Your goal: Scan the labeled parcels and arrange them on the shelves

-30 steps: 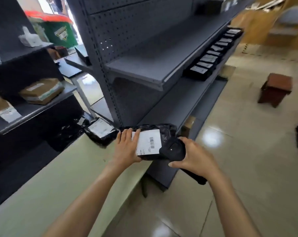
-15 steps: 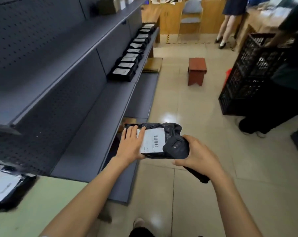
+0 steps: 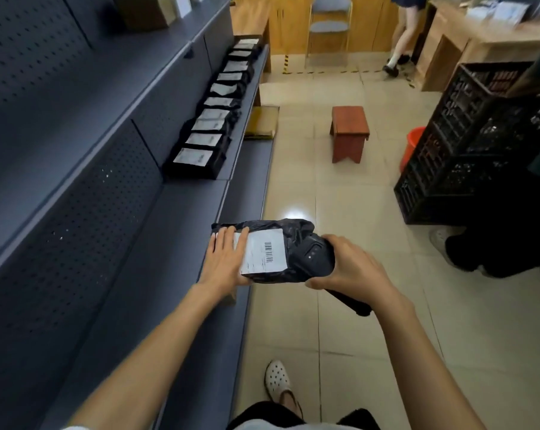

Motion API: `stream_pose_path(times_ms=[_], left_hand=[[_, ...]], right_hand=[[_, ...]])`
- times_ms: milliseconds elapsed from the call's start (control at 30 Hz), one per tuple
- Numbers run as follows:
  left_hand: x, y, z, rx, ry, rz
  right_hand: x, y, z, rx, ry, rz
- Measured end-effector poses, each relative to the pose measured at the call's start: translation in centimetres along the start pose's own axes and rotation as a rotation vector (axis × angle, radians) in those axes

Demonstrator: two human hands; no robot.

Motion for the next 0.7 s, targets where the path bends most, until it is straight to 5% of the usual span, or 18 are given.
stream_pose_path(times_ms=[333, 700], left_hand=[[14.7, -0.4, -7.5, -0.024, 0.112, -0.042], [24.0, -3.1, -11.9, -0.084, 0.635, -0.039]], right_hand=[[19.8, 2.2, -3.6, -0.032, 0.111, -0.084], [43.0, 3.5, -5.3, -0.189, 0.449, -0.349]])
Point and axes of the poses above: each hand's wrist, its own x-axis towards the middle knuckle, its own y-axis out of the back of the hand, z = x × y, the point moved 1 cm from there along x, towards the middle knuckle, and after that the axes turned 1 degree about -x, right-handed, at the moved point
